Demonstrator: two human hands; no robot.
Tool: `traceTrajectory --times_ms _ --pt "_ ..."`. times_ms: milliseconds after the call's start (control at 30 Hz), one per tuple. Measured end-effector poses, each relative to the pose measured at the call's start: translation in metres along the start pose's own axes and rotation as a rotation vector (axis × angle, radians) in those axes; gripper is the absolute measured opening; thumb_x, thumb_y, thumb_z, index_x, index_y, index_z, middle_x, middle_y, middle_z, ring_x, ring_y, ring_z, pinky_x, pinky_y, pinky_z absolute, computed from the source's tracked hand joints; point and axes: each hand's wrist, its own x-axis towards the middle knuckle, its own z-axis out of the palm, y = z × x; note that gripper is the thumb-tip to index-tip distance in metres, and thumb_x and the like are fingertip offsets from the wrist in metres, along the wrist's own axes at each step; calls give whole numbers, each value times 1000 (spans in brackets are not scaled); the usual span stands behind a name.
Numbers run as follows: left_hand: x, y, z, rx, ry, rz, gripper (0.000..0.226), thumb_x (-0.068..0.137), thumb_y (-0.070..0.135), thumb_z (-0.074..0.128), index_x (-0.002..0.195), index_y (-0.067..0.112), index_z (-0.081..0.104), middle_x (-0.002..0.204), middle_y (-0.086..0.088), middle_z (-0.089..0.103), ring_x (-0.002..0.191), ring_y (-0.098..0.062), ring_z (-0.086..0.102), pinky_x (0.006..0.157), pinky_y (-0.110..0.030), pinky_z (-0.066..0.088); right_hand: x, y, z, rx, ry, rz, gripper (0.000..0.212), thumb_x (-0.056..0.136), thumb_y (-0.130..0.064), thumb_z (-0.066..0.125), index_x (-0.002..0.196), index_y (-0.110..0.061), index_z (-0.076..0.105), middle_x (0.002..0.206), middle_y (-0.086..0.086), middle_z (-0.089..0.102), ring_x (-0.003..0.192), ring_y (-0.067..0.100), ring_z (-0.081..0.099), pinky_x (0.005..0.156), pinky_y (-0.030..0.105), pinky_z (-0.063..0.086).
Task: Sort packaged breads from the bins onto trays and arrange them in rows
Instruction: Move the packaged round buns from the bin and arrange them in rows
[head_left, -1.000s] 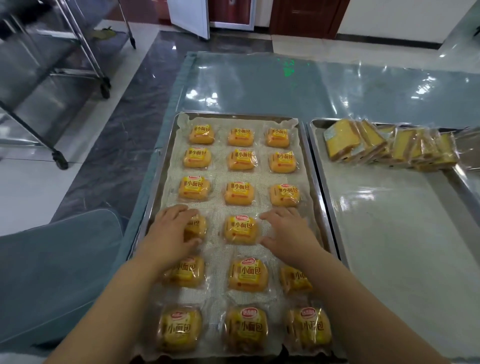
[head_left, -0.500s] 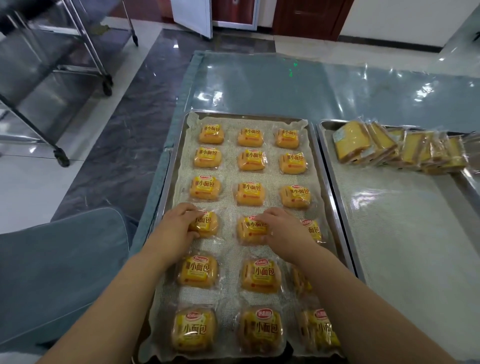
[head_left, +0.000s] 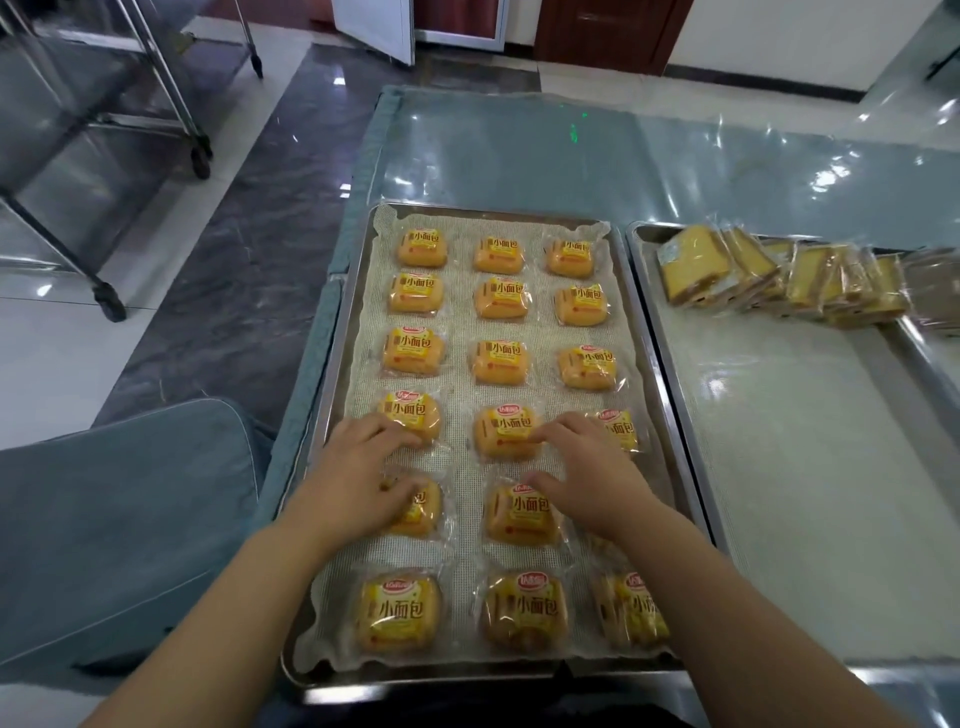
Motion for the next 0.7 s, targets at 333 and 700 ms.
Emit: traceTrajectory --times_ms 333,700 --pt "-25 -2 7 71 -201 0 63 85 38 64 142 32 37 141 10 37 131 -12 23 110 -26 19 -21 -18 19 -97 -228 -9 62 87 -38 63 143 -32 37 145 -6 35 134 19 22 112 40 25" --pt "-31 5 8 156 -212 4 62 87 40 61 142 32 35 142 10 35 131 -14 25 110 -31 25 -27 -19 22 -20 -180 1 64 87 -36 64 144 -30 36 149 -8 31 139 15 19 113 37 22"
